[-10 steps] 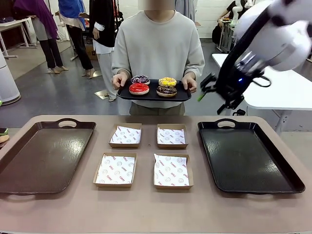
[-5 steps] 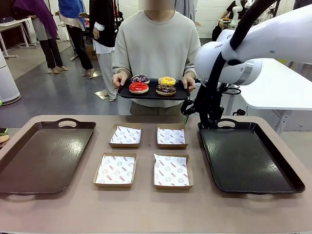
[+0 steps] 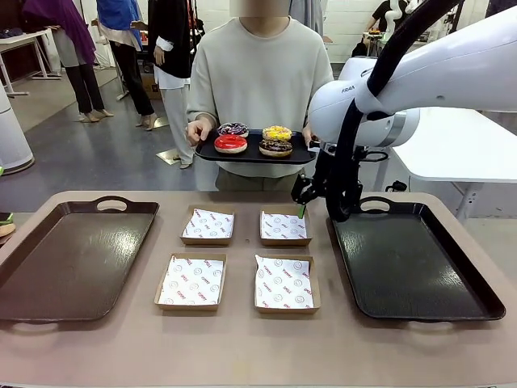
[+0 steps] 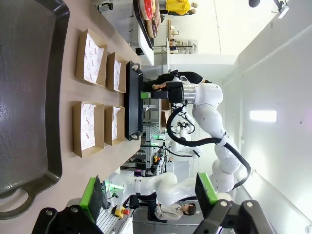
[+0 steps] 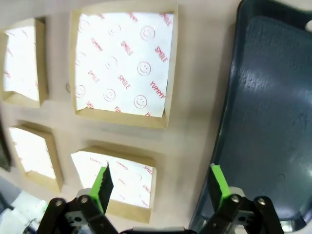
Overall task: Individually package the donuts and arrange them on the tray.
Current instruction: Pick up one Paper togo box.
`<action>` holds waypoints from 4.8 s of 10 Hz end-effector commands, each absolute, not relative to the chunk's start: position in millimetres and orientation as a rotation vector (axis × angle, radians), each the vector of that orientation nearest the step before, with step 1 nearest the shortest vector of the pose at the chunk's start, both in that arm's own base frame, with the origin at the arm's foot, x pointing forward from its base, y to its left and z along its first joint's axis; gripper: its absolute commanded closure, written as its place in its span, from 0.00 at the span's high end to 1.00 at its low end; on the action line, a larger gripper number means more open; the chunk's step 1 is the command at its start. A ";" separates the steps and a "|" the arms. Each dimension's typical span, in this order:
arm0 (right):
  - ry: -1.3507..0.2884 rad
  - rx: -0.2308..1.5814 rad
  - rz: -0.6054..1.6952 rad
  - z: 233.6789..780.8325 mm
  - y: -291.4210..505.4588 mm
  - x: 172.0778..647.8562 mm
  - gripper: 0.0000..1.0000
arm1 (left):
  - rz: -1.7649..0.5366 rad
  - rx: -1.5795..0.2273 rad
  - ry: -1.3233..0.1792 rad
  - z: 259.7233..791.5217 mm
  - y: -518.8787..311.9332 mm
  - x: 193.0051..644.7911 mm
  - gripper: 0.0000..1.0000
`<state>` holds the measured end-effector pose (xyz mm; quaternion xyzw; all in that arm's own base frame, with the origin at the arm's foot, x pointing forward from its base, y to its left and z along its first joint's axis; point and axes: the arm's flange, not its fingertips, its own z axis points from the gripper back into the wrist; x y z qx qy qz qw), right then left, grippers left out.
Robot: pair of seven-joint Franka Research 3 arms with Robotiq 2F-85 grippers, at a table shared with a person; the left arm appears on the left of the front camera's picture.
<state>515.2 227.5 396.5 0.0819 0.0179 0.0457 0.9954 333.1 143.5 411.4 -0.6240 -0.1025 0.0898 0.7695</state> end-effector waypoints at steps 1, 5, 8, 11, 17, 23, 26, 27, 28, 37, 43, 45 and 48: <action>0.032 0.166 0.067 398.7 223.7 519.2 1.00 | 0.189 -1.372 -0.239 413.3 145.2 332.0 1.00; 0.032 0.166 0.067 398.7 223.7 519.2 1.00 | 0.189 -1.372 -0.239 413.3 145.2 332.0 1.00; 0.033 0.165 0.079 397.6 222.1 518.3 1.00 | 0.189 -1.372 -0.239 413.3 145.2 332.0 1.00; -0.048 0.106 0.104 373.8 252.0 543.6 1.00 | 0.189 -1.372 -0.239 413.3 145.2 332.0 1.00; -0.075 0.051 0.067 347.0 265.6 574.0 1.00 | 0.189 -1.372 -0.239 413.3 145.2 332.0 1.00; -0.063 0.071 0.070 333.5 251.1 582.1 0.91 | 0.189 -1.372 -0.239 413.3 145.2 332.0 1.00; -0.054 0.069 0.071 329.0 248.8 582.6 0.00 | 0.189 -1.372 -0.239 413.3 145.2 332.0 1.00; -0.055 0.065 0.072 329.0 249.8 582.1 0.00 | 0.189 -1.372 -0.239 413.3 145.2 332.0 1.00; -0.055 0.064 0.073 328.8 250.3 581.6 0.00 | 0.189 -1.372 -0.239 413.3 145.2 332.0 1.00; 0.015 0.070 -0.079 341.5 253.5 571.9 0.00 | 0.189 -1.372 -0.239 413.3 145.2 332.0 1.00; 0.023 -0.044 0.005 470.9 261.4 551.1 0.00 | 0.189 -1.372 -0.239 413.3 145.2 332.0 1.00; 0.001 -0.035 0.012 509.4 266.6 554.3 0.00 | 0.189 -1.372 -0.239 413.3 145.2 332.0 1.00; -0.020 -0.013 -0.004 535.1 266.2 564.8 0.00 | 0.189 -1.372 -0.239 413.3 145.2 332.0 1.00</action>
